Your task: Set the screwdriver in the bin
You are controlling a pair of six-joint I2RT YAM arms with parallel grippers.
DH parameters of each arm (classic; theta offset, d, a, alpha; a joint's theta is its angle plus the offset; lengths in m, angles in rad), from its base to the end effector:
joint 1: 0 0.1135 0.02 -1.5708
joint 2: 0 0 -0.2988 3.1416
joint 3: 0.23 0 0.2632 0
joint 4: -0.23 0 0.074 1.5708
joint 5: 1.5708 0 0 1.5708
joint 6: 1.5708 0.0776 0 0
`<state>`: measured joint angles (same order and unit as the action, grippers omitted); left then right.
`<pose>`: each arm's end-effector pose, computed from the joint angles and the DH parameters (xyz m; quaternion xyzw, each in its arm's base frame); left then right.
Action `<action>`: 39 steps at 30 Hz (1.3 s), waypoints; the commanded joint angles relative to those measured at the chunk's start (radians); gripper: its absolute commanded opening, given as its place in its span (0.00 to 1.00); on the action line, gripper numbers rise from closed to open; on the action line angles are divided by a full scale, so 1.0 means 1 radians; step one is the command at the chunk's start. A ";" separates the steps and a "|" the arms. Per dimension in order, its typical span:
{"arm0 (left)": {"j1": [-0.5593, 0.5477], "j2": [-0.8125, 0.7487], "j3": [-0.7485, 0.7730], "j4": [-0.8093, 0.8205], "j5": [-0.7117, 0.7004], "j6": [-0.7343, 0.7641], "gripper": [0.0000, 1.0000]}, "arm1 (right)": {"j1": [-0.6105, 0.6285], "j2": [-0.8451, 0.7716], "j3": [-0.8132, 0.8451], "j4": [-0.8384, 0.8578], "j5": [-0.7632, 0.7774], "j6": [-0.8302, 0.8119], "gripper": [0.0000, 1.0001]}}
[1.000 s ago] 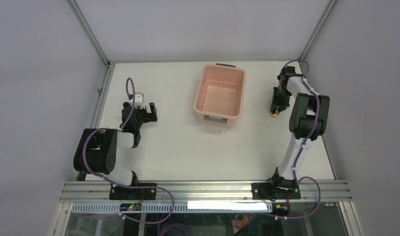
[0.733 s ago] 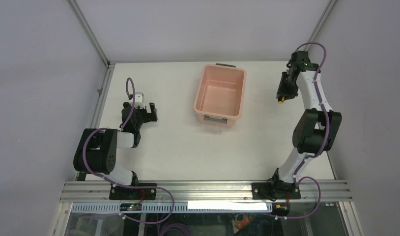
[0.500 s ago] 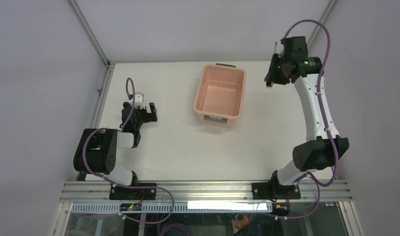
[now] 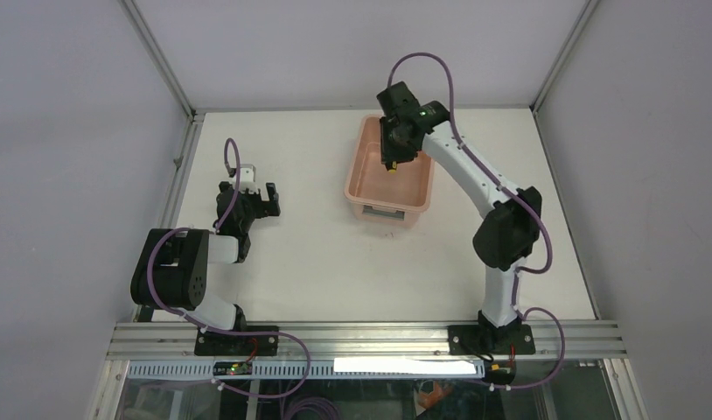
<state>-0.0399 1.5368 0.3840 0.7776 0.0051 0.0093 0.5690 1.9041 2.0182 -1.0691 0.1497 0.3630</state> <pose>0.3095 -0.0128 0.1467 0.0218 0.8263 -0.0107 0.5627 0.3875 0.2341 0.3616 -0.0752 0.9476 0.0721 0.3020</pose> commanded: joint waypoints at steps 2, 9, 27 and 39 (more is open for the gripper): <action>-0.006 -0.029 0.000 0.026 0.010 -0.019 0.99 | 0.014 0.047 -0.140 0.143 0.081 0.112 0.07; -0.007 -0.030 0.000 0.026 0.010 -0.019 0.99 | 0.015 0.150 -0.267 0.248 0.021 0.144 0.15; -0.007 -0.029 0.000 0.026 0.011 -0.019 0.99 | 0.014 0.041 -0.152 0.198 0.120 0.089 0.71; -0.007 -0.029 0.000 0.027 0.011 -0.019 0.99 | -0.136 -0.193 -0.169 0.119 0.236 -0.018 0.99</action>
<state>-0.0399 1.5368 0.3840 0.7776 0.0055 0.0093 0.5293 1.7927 1.8900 -0.9070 0.3260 0.3893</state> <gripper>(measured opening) 0.992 0.991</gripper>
